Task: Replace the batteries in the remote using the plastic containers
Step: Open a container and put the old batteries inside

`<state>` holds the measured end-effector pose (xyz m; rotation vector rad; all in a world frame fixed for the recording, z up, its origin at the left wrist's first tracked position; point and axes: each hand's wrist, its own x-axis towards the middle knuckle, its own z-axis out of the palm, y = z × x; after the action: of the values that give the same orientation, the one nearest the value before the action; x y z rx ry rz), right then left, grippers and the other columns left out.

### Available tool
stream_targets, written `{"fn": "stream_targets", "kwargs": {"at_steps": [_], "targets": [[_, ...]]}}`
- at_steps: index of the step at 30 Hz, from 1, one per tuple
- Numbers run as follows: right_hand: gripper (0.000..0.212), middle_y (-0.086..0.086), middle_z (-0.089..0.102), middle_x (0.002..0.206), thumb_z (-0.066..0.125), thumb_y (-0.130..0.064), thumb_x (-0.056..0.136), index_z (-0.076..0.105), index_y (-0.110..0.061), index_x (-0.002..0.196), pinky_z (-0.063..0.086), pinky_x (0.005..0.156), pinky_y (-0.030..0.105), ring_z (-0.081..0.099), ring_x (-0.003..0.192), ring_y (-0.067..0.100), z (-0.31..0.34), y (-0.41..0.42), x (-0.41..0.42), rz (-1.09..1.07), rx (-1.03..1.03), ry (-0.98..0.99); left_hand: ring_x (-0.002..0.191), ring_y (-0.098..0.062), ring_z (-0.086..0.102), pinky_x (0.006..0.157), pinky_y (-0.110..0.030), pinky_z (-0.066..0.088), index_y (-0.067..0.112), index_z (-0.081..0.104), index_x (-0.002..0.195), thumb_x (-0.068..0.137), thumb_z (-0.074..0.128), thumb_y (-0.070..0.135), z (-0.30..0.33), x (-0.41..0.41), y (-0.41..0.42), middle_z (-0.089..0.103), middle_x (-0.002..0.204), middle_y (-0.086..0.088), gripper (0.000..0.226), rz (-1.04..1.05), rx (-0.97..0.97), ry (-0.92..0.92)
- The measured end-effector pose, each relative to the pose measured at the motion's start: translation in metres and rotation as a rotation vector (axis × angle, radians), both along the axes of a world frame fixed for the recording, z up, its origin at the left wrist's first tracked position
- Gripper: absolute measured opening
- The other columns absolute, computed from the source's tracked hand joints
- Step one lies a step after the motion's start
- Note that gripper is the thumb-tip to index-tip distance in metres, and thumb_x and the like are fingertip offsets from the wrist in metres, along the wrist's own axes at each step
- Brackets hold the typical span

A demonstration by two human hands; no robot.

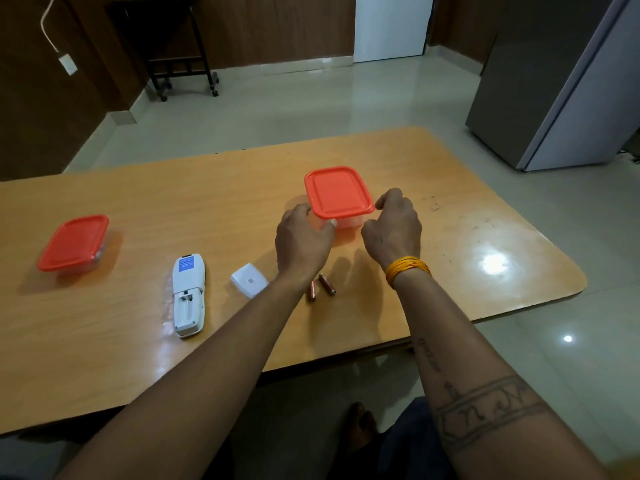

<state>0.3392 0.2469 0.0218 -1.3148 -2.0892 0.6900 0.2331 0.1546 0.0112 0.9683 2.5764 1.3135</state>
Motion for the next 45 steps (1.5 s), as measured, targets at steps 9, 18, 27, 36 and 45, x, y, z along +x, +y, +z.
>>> {"fn": "stream_targets", "kwargs": {"at_steps": [9, 18, 27, 36, 45], "targets": [[0.050, 0.017, 0.061, 0.126, 0.058, 0.003, 0.088, 0.065, -0.013, 0.135, 0.051, 0.092, 0.040, 0.063, 0.110, 0.039, -0.017, 0.016, -0.007, 0.132, 0.085, -0.101, 0.114, -0.032, 0.068, 0.090, -0.037, 0.055, 0.016, 0.065, 0.134, 0.090, 0.070, 0.047, -0.002, -0.006, 0.030, 0.074, 0.125, -0.007, 0.055, 0.032, 0.019, -0.108], [0.019, 0.011, 0.061, 0.106, 0.061, -0.004, 0.100, 0.070, -0.011, 0.115, 0.058, 0.069, 0.039, 0.068, 0.084, 0.032, -0.010, 0.001, -0.012, 0.178, 0.356, 0.146, 0.141, -0.024, 0.054, 0.114, -0.044, 0.050, 0.021, 0.034, 0.164, 0.092, 0.079, 0.033, 0.009, -0.026, 0.000, 0.054, 0.157, -0.003, 0.085, -0.054, 0.124, -0.197], [0.013, 0.013, 0.062, 0.115, 0.070, -0.016, 0.099, 0.078, -0.015, 0.109, 0.052, 0.073, 0.037, 0.057, 0.102, 0.031, 0.010, -0.089, -0.031, 0.261, 0.565, 0.228, 0.155, -0.026, 0.036, 0.122, -0.044, 0.040, 0.031, -0.008, 0.168, 0.072, 0.095, 0.041, 0.012, -0.025, -0.082, 0.031, 0.172, -0.008, 0.141, -0.078, 0.222, -0.292], [0.023, 0.006, 0.067, 0.143, 0.066, -0.010, 0.099, 0.071, -0.014, 0.121, 0.041, 0.120, 0.052, 0.053, 0.145, 0.028, 0.003, -0.160, -0.046, 0.611, 0.526, 0.245, 0.133, -0.024, 0.062, 0.105, -0.047, 0.058, 0.033, 0.023, 0.160, 0.073, 0.094, 0.026, 0.003, -0.027, -0.156, 0.058, 0.149, -0.002, 0.113, 0.057, 0.446, -0.335], [0.035, 0.005, 0.075, 0.131, 0.052, -0.034, 0.106, 0.071, -0.014, 0.127, 0.060, 0.098, 0.036, 0.070, 0.123, 0.021, 0.016, -0.198, -0.060, 0.734, 0.491, 0.290, 0.122, -0.016, 0.068, 0.083, -0.015, 0.060, 0.030, 0.042, 0.153, 0.070, 0.096, 0.034, 0.009, -0.046, -0.221, 0.066, 0.136, 0.003, 0.099, 0.070, 0.469, -0.228]]}}
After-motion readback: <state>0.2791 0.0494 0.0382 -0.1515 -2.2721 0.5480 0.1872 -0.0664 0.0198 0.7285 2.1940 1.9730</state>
